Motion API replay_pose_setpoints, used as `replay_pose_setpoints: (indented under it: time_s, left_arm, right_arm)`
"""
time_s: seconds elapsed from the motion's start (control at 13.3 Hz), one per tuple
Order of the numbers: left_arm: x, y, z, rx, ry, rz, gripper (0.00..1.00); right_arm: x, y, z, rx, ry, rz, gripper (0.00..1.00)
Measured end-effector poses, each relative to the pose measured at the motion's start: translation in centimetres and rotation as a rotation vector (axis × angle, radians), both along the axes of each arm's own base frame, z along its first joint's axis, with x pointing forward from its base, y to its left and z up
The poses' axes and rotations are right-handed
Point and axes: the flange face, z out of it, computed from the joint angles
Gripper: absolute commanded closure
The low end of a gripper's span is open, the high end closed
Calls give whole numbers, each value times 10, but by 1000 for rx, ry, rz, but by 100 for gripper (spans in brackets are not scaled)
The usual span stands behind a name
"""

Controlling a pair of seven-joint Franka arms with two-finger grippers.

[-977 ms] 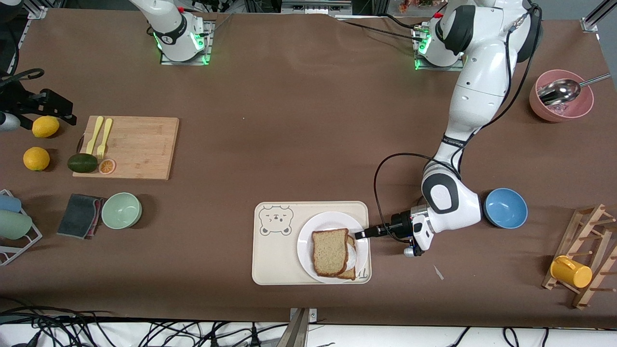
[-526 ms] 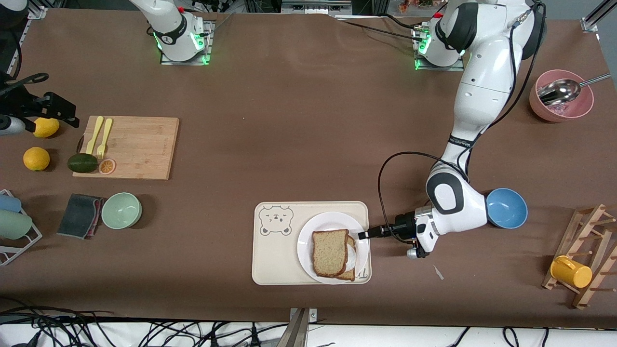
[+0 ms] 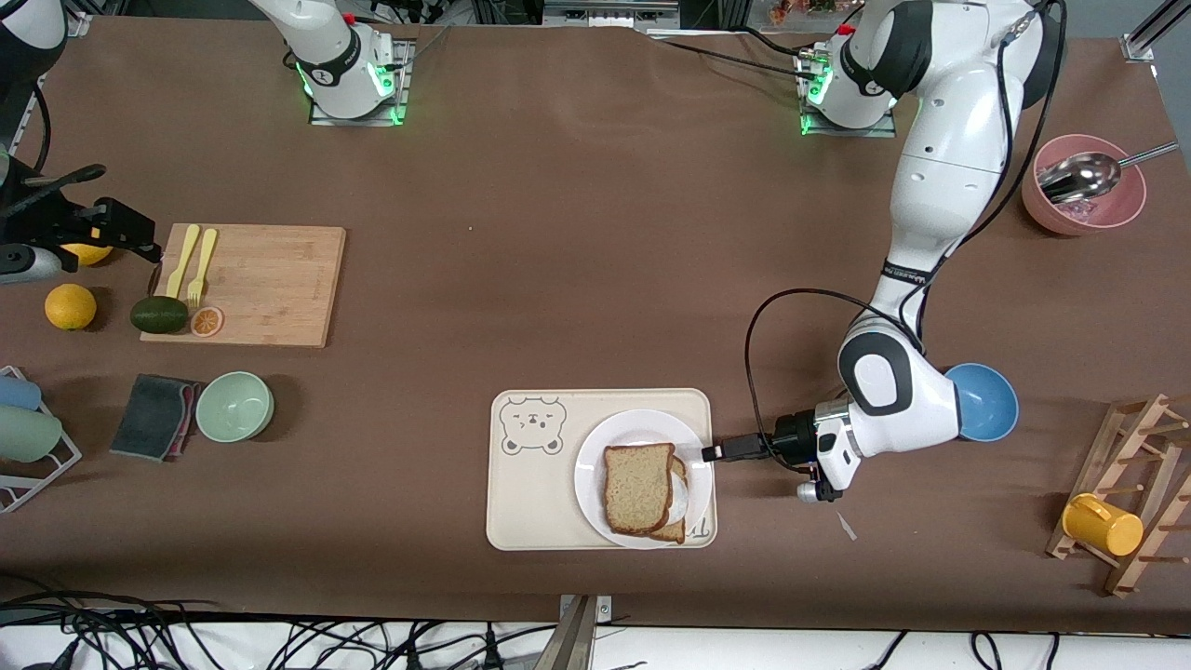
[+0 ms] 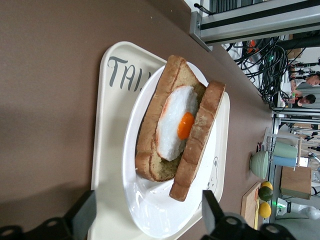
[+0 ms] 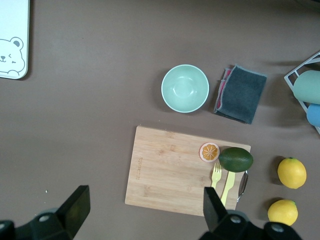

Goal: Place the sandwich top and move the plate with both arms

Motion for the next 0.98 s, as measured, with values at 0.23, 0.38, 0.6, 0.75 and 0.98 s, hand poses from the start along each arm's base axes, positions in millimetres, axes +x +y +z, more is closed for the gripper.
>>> replay_pose_setpoints:
  time_s: [0.23, 0.38, 0.6, 0.75, 0.98]
  left_arm:
    - [1, 8, 11, 27, -7, -47, 0]
    - [3, 17, 23, 71, -19, -89, 0]
    - [2, 35, 47, 138, -11, -154, 0]
    - [0, 55, 60, 169, 6, -197, 0]
    - [2, 77, 88, 296, -10, -247, 0]
  right_arm:
    - [-1, -1, 7, 0, -12, -1, 0]
    - [-4, 0, 13, 0, -13, -1, 0]
    - [-13, 0, 23, 3, -18, -2, 0]
    - [-25, 0, 28, 11, -7, -6, 0]
    - [-39, -4, 33, 14, 14, -15, 0]
